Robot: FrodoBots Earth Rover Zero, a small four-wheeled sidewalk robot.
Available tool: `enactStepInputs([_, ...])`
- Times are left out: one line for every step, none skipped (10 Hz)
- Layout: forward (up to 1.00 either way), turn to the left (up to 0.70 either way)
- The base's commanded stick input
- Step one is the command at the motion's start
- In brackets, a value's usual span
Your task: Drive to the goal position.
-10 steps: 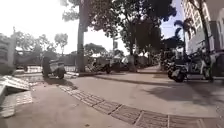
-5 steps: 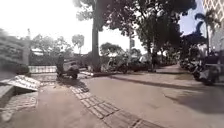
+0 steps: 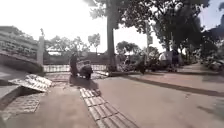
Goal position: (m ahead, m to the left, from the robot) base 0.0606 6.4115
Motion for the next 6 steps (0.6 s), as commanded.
enactStepInputs([0.7, 0.14])
enactStepInputs([0.7, 0.14])
enactStepInputs([0.7, 0.14])
enactStepInputs([0.7, 0.14])
enactStepInputs([0.7, 0.14])
enactStepInputs([0.7, 0.14])
